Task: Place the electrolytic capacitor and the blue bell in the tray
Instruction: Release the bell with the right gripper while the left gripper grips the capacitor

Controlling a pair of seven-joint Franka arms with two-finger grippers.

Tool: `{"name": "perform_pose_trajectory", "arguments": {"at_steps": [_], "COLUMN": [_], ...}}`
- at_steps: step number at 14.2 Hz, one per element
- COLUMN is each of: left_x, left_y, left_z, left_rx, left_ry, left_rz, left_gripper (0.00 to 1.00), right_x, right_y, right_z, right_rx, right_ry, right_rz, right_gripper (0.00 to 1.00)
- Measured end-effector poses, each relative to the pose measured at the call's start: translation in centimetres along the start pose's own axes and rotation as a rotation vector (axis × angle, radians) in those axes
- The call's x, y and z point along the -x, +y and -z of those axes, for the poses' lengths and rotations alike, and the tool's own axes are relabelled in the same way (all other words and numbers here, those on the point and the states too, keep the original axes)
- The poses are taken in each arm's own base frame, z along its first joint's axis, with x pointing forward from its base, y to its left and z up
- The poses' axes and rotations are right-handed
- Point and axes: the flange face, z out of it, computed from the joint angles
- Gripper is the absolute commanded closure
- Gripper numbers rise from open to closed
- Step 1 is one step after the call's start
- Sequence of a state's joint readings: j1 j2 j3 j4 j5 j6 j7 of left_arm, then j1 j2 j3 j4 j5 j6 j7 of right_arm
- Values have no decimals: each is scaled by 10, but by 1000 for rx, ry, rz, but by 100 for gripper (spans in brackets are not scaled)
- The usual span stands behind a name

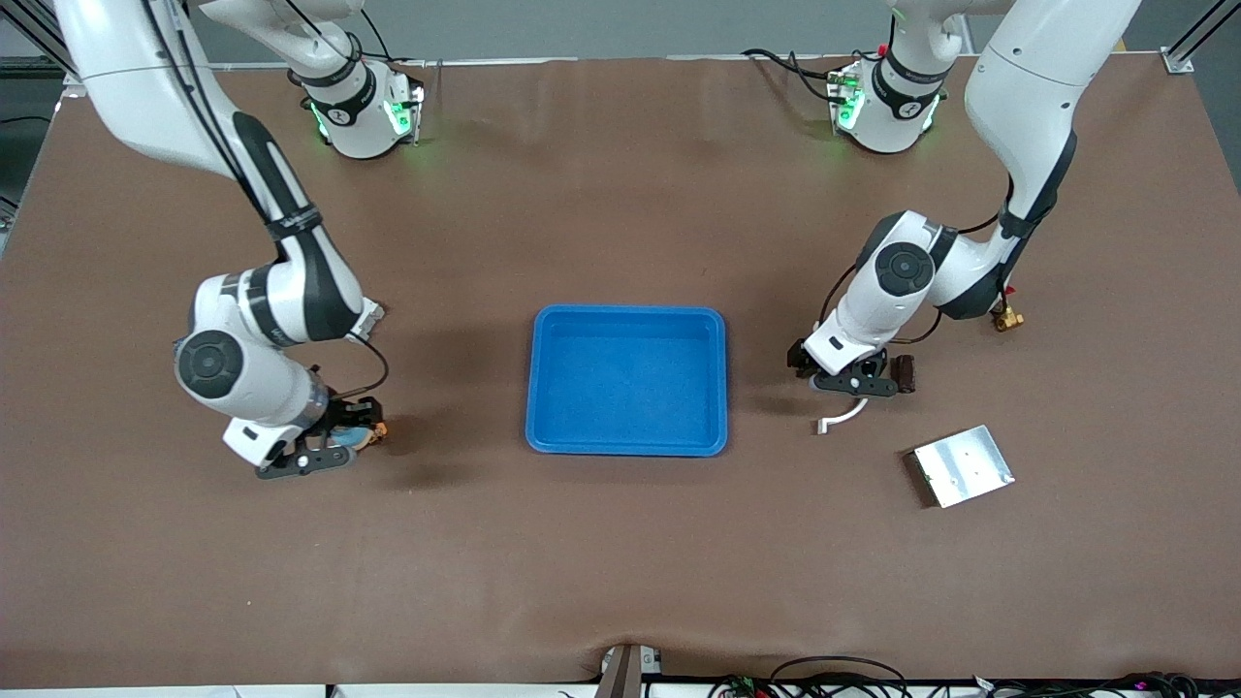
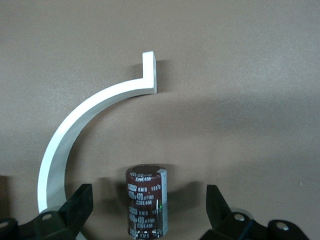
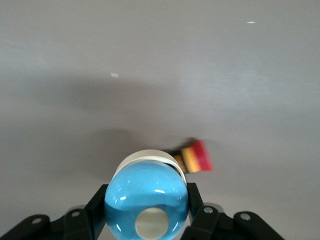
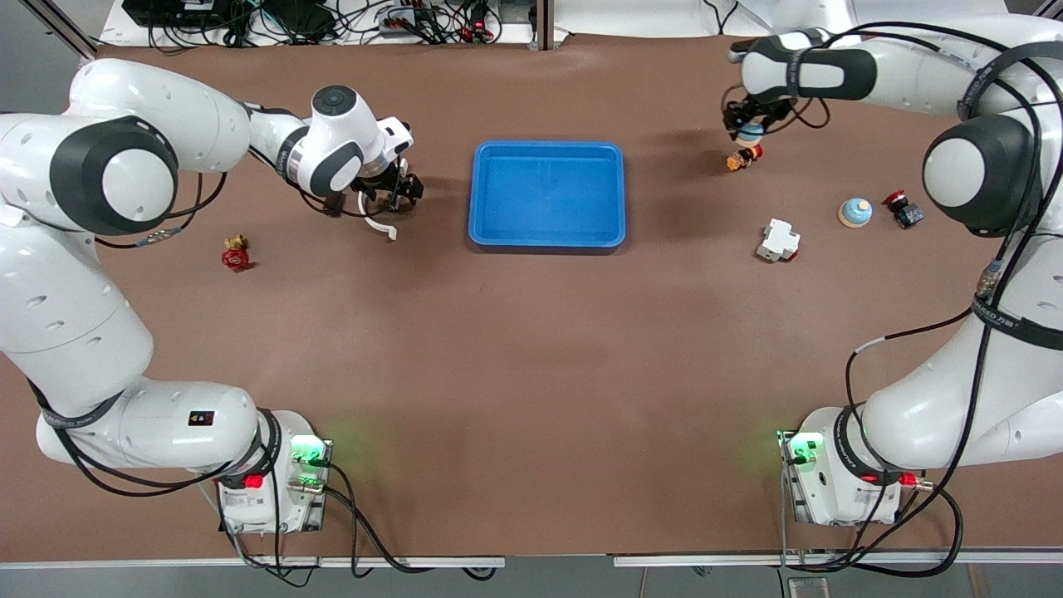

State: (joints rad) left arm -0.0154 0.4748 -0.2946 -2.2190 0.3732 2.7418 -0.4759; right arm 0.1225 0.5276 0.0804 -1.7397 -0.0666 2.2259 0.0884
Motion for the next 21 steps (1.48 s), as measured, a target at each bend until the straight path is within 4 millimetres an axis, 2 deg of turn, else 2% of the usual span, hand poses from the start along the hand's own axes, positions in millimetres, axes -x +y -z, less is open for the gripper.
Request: {"name": "perform_pose_trajectory", "arguments": {"at_steps": [4, 5, 7, 10, 13, 15, 17, 18, 19, 20, 21], "left_x": [0, 0, 0, 0, -1, -1, -1, -1, -1, -2, -3], "left_y": [-1, -1, -1, -1, -2, -1, -1, -1, -2, -3, -6], "left_z": [-1, -1, -1, -1, 1, 1, 1, 1, 1, 2, 2], "left_rx": [0, 0, 0, 0, -2, -2, -2, -2, -2, -2, -3], "left_ry": [-2, -2, -2, -3, 4, 4, 4, 4, 4, 6, 6], "left_rz": [6, 13, 20, 20, 18, 17, 17, 17, 18, 21, 26], "left_gripper": [1, 12, 44, 100, 100, 100, 100, 100, 100, 100, 100], "right_x": [-7, -7, -5, 6, 18, 29, 37, 37, 37, 36, 36], "right_y": [-79, -96, -135, -203, -262, -292, -313, -316, -316, -316, -317], "right_z": [36, 41, 45, 22, -4, -13, -14, -17, -24, -32, -42], "right_rx": [-2, -8, -22, -26, -23, -36, -68, -75, -75, -75, -79], "right_ry": [16, 26, 35, 16, -2, -13, -2, 1, -2, -5, -5], "right_rz": [-106, -130, -183, -271, -301, -301, -308, -312, -318, -321, -323], "right_gripper": [100, 100, 100, 100, 100, 100, 100, 94, 83, 66, 40]}}
